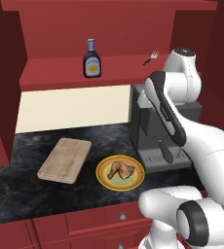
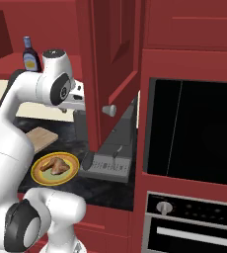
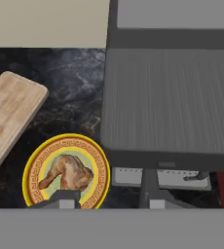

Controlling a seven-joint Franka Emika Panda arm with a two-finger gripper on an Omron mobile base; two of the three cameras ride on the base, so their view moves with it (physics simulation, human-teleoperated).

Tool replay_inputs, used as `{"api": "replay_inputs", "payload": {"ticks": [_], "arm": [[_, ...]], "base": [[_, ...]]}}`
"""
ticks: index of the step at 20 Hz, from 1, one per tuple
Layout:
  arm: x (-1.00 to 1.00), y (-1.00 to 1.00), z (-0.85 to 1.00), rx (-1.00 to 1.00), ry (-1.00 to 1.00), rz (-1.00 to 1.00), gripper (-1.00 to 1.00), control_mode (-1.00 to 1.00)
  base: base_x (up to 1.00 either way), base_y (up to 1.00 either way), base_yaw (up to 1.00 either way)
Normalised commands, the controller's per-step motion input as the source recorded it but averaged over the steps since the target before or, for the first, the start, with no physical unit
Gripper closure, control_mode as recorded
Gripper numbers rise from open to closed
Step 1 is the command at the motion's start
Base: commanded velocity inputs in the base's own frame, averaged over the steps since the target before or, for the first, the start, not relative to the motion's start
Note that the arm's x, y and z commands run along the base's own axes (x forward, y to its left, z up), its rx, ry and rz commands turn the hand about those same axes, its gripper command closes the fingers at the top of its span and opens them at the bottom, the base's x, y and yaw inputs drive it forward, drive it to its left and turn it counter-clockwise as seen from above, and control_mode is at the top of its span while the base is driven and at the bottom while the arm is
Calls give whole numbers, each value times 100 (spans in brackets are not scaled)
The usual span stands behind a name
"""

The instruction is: Pick the chicken drumstick from the plate and place it on the cutting board. Then pick the condiment bottle from the cabinet and place it next to the cutting board.

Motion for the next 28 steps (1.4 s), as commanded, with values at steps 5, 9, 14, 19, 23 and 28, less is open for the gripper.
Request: {"api": "replay_inputs", "payload": {"ticks": [5,9,14,19,23,28], "arm": [[-4,1,-3,0,0,0,-100,-100],[-19,6,-7,0,0,0,-100,-100],[-26,12,-8,0,0,0,-100,-100],[-25,18,-11,0,0,0,-100,-100],[-25,19,-15,0,0,0,-100,-100],[-23,18,-16,0,0,-2,-100,-100]], "base": [[0,0,0],[0,0,0],[0,0,0],[0,0,0],[0,0,0],[0,0,0]]}}
